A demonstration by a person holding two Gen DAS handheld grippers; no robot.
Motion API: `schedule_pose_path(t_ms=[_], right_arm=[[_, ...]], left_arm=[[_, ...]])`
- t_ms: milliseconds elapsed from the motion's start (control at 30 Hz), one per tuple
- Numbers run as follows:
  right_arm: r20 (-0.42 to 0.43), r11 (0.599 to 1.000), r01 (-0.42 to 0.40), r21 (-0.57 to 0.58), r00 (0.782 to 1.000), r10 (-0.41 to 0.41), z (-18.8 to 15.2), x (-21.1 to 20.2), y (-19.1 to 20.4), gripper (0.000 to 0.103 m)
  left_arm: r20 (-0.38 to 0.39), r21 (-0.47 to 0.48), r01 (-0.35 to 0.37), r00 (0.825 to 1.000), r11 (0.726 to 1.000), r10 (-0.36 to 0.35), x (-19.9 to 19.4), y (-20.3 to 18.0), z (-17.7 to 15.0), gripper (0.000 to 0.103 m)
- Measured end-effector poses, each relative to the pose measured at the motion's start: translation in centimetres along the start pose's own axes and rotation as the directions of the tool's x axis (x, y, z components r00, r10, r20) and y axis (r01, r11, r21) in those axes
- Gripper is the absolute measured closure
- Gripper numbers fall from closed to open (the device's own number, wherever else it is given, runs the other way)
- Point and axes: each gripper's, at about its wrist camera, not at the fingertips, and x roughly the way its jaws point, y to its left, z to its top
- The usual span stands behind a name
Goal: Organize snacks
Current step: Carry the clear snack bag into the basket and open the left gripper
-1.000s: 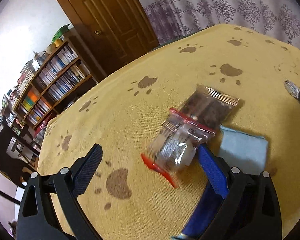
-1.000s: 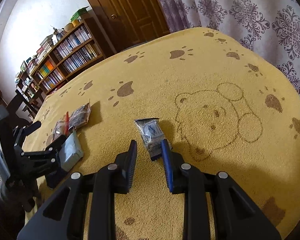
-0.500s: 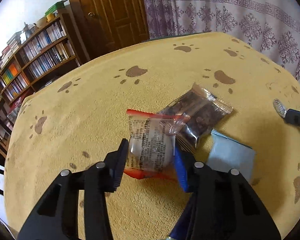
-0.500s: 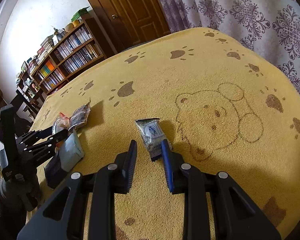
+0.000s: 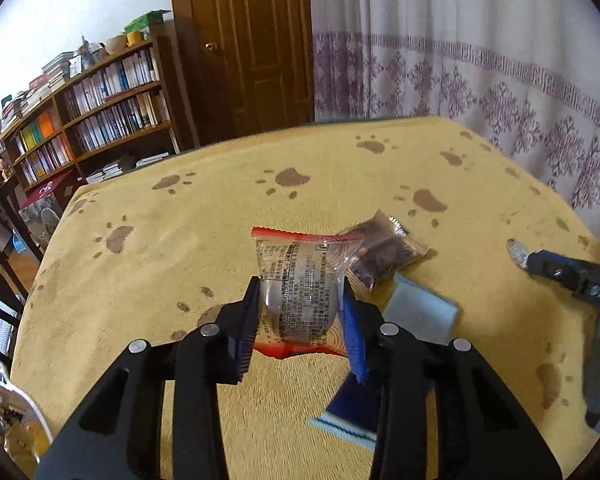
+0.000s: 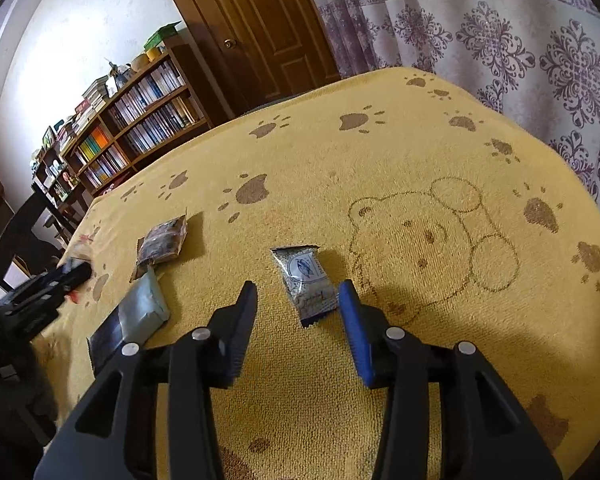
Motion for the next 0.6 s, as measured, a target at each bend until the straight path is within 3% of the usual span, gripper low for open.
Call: schedule_pose_path(t_ms=[200, 433, 600], right_arm=[[0.017, 0.997, 0.056, -0.058, 0.998, -0.055, -0.2, 0.1, 1.1, 0.059], [-0.052, 0.993, 0.104, -0.046, 0.993, -0.107, 0.7, 1.6, 0.8, 0.059], [-0.061, 0.981, 0.163, -0.105, 0.984, -0.17, 1.5, 2.8, 1.8, 0.059]], left_arm=[[0.051, -0.037, -0.002, 0.999, 0.999, 0.004, -3.7, 0.8, -0.3, 0.065], [0.099, -0.081, -0.024, 0.995, 0.996, 0.032, -7.7, 2.8, -1.4, 0.065], [0.113, -0.13, -0.045, 0.992, 0.99, 0.06, -9.6, 4.7, -2.0, 0.065]])
